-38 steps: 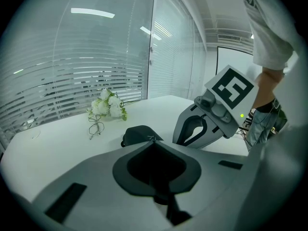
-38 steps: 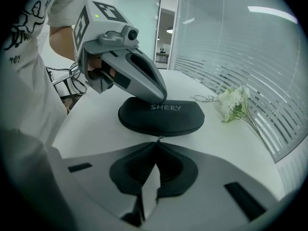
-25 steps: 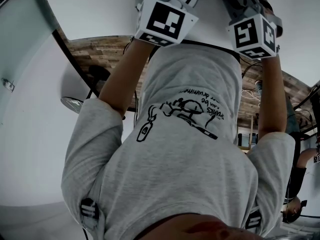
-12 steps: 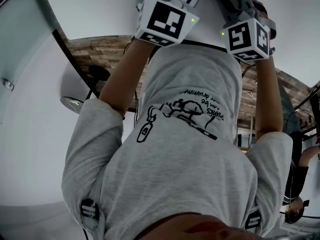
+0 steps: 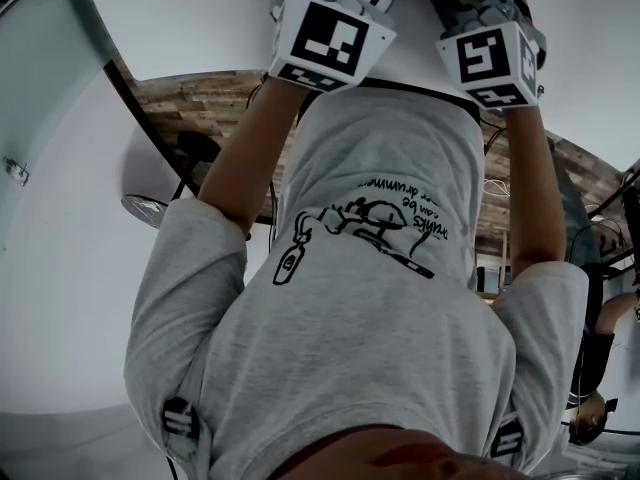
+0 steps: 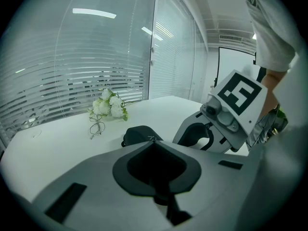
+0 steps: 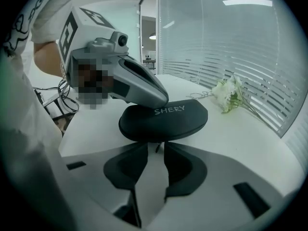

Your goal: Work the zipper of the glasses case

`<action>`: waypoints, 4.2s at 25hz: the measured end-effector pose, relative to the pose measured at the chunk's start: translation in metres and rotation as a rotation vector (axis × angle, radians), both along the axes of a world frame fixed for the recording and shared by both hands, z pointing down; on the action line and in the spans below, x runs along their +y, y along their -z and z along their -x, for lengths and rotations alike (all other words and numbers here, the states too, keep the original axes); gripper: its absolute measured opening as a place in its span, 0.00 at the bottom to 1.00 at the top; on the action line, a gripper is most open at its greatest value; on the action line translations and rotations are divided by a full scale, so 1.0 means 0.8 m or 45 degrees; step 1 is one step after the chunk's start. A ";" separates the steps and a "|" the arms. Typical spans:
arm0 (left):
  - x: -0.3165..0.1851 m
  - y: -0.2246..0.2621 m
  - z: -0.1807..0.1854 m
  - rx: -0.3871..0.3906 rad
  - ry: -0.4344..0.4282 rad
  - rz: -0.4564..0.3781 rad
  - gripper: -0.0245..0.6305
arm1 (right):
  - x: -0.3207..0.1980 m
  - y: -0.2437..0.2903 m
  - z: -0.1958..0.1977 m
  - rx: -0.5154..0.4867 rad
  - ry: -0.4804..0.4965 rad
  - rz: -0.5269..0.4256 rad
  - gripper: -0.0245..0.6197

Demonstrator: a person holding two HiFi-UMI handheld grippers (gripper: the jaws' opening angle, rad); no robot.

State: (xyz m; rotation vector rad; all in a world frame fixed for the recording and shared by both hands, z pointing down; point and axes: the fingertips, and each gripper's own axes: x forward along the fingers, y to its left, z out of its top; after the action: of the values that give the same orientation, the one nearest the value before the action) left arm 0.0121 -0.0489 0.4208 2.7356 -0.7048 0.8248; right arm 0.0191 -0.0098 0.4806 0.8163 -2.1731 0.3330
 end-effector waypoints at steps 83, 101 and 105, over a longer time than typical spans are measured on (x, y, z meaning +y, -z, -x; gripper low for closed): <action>-0.047 0.004 -0.073 -0.130 -0.237 -0.126 0.07 | -0.051 0.014 -0.111 0.515 0.212 -0.323 0.05; -0.041 0.007 -0.090 -0.141 -0.239 -0.130 0.07 | -0.014 0.017 -0.096 0.303 -0.015 -0.150 0.05; -0.044 0.005 -0.091 -0.139 -0.238 -0.129 0.07 | -0.014 0.015 -0.084 0.239 -0.091 -0.109 0.05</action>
State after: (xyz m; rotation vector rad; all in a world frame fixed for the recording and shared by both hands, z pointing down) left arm 0.0847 -0.0838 0.4166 2.9000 -0.5293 1.0107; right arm 0.0861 -0.0207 0.4690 0.9366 -1.9976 0.1916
